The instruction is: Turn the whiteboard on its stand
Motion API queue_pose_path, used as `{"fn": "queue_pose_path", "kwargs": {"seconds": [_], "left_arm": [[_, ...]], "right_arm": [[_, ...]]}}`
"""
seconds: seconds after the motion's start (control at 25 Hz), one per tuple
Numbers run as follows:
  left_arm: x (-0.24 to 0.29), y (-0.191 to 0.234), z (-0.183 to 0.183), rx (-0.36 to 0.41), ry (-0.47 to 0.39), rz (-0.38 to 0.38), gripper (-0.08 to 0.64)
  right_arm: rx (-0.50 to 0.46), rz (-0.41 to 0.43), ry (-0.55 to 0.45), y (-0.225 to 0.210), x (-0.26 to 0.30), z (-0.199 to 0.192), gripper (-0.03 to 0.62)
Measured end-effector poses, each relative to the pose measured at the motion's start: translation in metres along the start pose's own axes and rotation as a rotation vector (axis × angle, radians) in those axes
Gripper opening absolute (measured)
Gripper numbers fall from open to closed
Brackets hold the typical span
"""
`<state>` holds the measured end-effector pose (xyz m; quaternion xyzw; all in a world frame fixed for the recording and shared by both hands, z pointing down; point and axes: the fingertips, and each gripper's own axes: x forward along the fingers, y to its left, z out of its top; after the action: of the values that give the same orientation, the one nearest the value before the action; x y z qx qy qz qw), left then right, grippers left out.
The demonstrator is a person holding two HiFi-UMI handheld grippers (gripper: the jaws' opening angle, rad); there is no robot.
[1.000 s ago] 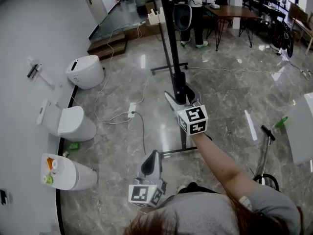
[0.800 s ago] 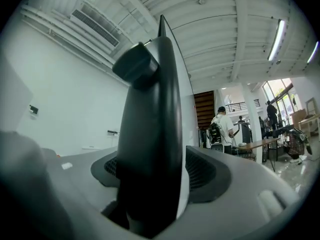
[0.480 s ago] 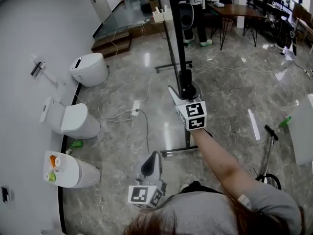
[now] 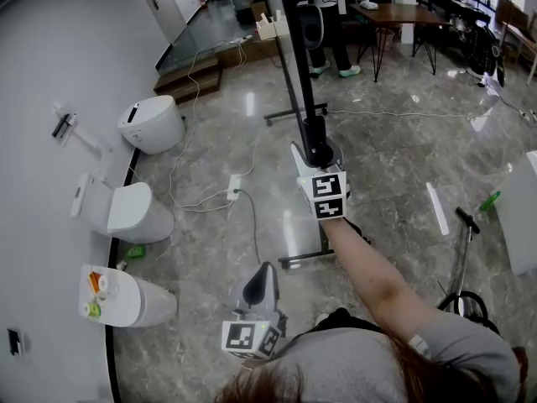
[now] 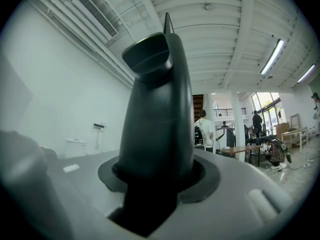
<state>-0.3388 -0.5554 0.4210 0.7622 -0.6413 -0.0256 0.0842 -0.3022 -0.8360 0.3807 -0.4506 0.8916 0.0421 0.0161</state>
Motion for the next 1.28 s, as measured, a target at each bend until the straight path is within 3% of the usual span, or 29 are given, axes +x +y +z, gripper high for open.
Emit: {"fn": "queue_pose_path", "kwargs": {"seconds": [0.68, 1.28], "left_arm": [[-0.015, 0.0, 0.003, -0.006, 0.002, -0.02, -0.005], [-0.023, -0.01, -0.005, 0.002, 0.007, -0.091, -0.005]], "right_arm": [[0.013, -0.154, 0.024, -0.001, -0.023, 0.004, 0.118], [0.022, -0.211, 0.025, 0.007, -0.053, 0.008, 0.092]]}}
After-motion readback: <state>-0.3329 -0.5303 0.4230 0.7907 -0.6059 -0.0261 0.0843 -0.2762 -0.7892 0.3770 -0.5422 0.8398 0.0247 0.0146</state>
